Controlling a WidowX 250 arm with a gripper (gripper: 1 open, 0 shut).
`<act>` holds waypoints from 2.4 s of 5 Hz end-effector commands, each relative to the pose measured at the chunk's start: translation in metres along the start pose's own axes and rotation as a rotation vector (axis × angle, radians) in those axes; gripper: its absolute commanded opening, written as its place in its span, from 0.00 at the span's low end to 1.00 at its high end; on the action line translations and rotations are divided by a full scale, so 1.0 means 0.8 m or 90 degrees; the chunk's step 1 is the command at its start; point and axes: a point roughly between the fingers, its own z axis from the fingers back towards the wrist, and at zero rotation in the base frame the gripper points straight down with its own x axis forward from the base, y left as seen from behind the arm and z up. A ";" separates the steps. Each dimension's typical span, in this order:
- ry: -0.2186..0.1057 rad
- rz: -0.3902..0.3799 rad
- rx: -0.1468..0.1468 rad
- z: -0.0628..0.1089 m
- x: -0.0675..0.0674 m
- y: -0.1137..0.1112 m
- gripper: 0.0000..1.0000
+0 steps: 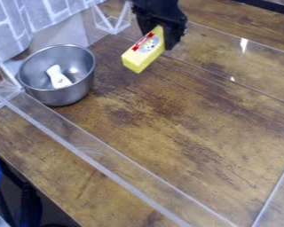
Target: Move the yellow butter to the left side of the table
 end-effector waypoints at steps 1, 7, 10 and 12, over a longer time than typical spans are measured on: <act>-0.075 -0.007 0.010 0.045 0.029 0.003 0.00; -0.089 -0.020 0.005 0.058 0.033 -0.008 0.00; -0.077 -0.011 0.017 0.033 0.031 0.012 0.00; -0.073 -0.003 0.021 0.035 0.028 0.015 0.00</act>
